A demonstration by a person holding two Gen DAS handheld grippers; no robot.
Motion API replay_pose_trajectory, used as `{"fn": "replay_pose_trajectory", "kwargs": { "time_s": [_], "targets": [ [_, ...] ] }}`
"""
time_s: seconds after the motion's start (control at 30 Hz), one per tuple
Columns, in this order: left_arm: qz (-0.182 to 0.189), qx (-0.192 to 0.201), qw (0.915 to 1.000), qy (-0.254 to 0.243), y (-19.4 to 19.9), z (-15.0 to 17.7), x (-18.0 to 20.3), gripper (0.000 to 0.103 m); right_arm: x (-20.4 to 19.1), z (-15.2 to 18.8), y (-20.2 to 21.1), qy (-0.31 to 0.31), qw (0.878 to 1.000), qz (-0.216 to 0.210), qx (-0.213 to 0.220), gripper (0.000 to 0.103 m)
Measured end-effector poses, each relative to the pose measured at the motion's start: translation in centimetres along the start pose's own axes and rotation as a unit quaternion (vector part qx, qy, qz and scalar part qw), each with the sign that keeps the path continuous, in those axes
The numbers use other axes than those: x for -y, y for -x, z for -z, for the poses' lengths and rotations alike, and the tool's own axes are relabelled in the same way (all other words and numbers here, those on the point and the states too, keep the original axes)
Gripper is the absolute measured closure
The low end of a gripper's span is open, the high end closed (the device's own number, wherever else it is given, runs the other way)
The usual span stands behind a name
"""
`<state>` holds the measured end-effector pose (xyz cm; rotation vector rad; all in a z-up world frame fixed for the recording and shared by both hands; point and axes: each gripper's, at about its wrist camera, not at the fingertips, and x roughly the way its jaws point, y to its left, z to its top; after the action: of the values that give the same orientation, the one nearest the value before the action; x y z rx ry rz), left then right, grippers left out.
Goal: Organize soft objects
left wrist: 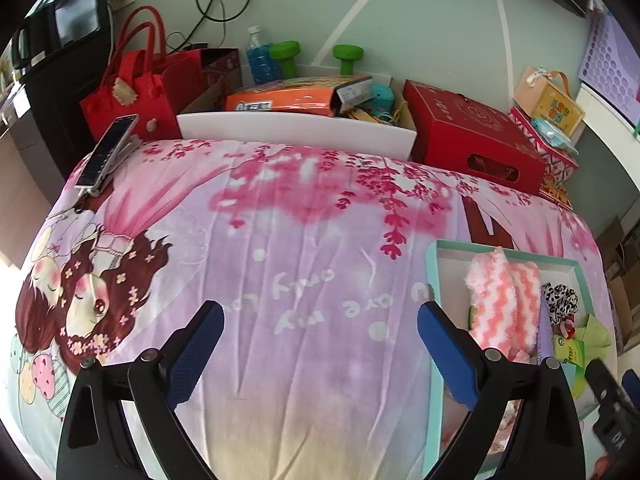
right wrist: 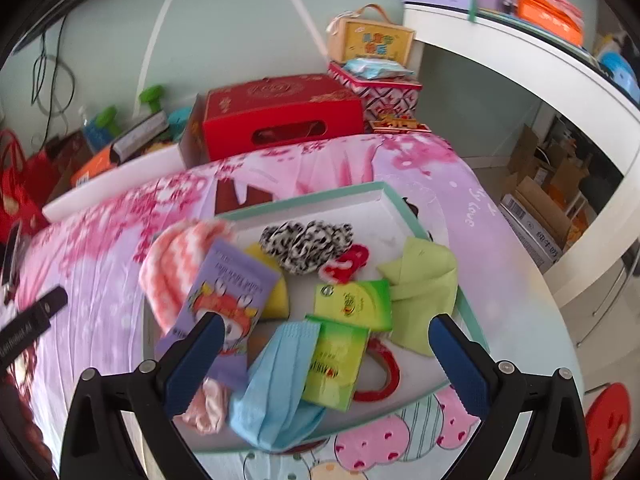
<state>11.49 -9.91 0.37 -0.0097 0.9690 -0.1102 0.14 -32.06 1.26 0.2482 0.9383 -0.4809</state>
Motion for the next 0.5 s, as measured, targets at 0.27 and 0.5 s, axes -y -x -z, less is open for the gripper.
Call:
{"fn": "replay_pose_trajectory", "kwargs": {
  "time_s": [0.27, 0.5],
  "targets": [
    [-0.017, -0.024, 0.9994, 0.020, 0.6, 0.2, -2.5, 0.006, -2.7, 1.0, 0.4, 0.045, 0.999, -0.005, -0.021, 0.000],
    [-0.043, -0.036, 0.9981, 0.025, 1.4, 0.7, -4.8, 0.006, -4.3, 1.5, 0.8, 0.058, 0.998, -0.011, -0.023, 0.000]
  ]
}}
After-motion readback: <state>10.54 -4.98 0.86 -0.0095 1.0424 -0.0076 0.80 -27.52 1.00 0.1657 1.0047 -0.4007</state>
